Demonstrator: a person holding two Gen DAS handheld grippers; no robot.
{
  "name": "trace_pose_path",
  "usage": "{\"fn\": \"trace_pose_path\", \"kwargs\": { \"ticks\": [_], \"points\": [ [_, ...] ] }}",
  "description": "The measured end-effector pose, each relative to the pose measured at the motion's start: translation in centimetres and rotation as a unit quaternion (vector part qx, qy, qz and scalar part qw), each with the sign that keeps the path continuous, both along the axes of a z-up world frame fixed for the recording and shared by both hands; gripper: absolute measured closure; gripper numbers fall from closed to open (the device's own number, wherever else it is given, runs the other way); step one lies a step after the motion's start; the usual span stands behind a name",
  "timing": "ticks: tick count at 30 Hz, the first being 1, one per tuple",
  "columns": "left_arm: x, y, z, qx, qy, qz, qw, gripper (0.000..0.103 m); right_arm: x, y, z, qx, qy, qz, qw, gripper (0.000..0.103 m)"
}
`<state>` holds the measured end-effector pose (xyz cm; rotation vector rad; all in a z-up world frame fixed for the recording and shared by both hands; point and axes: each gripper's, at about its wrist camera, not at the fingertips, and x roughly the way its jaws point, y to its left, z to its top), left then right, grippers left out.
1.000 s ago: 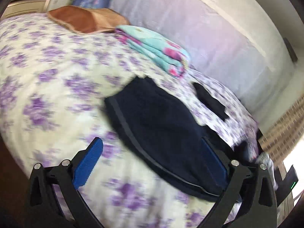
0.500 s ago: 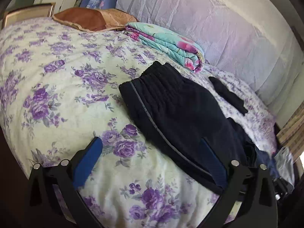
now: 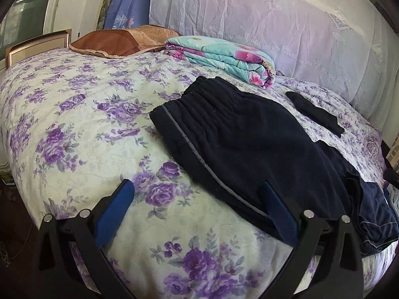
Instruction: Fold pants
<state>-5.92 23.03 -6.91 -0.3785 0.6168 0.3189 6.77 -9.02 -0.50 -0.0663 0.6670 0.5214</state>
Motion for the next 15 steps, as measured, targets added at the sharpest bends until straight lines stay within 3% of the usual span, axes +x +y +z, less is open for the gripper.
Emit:
{"fn": "trace_pose_path", "kwargs": {
  "ticks": [3,7,11,15],
  "points": [
    [0.0,0.1,0.0,0.001,-0.001,-0.004,1.0,0.004,2.5,2.3,-2.2,-0.056,0.023,-0.008,0.998,0.05],
    [-0.1,-0.1,-0.2,0.008,-0.006,-0.008,0.9999,0.004,2.1,4.7,-5.7,-0.158,-0.007,-0.01,0.987,0.051],
    [-0.2,-0.2,-0.2,0.009,-0.009,-0.009,0.9999,0.004,1.9,4.2,-6.8,-0.172,-0.023,-0.004,0.985,0.069],
    [-0.4,-0.4,-0.3,0.012,-0.013,-0.007,0.9998,0.004,2.2,3.1,-6.1,-0.138,-0.017,0.001,0.99,0.083]
  ]
}}
